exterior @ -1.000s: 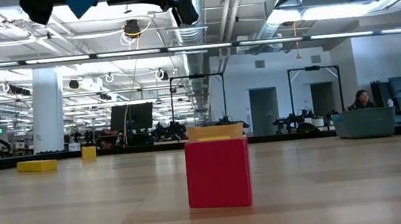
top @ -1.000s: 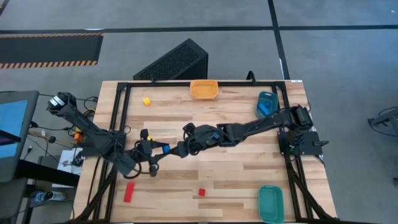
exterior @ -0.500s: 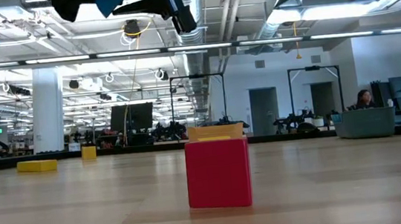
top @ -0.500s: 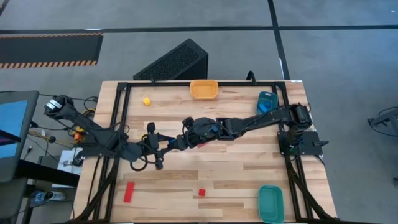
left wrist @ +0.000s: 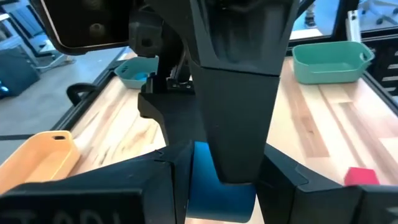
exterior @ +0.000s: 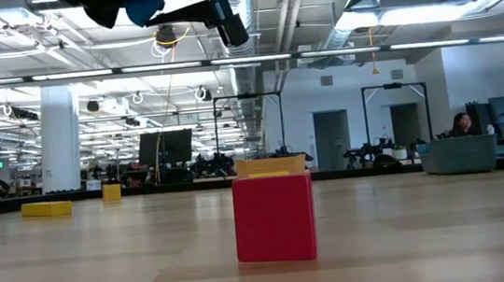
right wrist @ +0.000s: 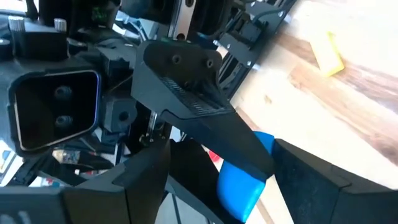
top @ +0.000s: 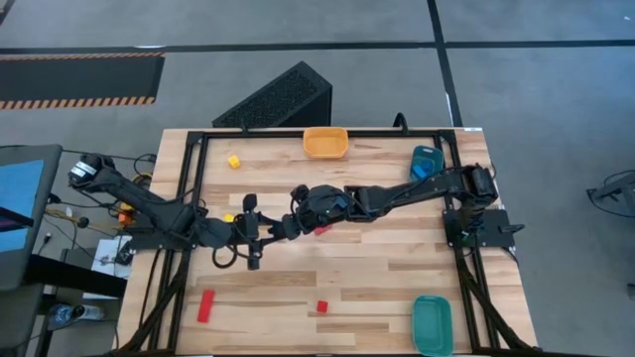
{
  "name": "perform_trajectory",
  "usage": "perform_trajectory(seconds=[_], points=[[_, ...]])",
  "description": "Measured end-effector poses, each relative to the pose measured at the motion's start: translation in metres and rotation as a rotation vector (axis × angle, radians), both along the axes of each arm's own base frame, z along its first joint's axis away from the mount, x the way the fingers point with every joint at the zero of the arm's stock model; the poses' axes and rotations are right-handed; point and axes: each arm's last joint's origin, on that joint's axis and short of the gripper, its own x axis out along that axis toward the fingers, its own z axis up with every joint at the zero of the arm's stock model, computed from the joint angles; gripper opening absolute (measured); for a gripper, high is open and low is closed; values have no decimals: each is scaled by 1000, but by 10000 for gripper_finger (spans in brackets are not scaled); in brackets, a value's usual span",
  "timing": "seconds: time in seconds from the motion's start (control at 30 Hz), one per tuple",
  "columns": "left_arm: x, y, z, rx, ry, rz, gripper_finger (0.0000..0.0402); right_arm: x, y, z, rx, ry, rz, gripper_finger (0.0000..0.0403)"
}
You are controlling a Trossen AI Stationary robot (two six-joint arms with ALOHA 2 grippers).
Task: Sort & place blocks by color
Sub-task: Put the blue block into the blue bin
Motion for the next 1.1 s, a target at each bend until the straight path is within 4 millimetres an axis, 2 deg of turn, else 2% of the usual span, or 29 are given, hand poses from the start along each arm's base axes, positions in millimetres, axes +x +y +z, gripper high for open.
perform_trajectory(seconds=[0.43,0.6,0.73,0.97,1.1], points=[[4,6,7,30,-64,48,115,0,-3,-1,126,31,-33,261],[5,6,9,52,-82,35,115,0,-2,0,122,26,-38,242],[5,5,9,42,-81,29,115,0,-2,0,120,29,-41,202],[5,5,8,-30,-89,51,121,0,-3,0,98,23,-39,78],[4,4,8,-105,-104,71,158,0,-5,2,54,9,-3,76]])
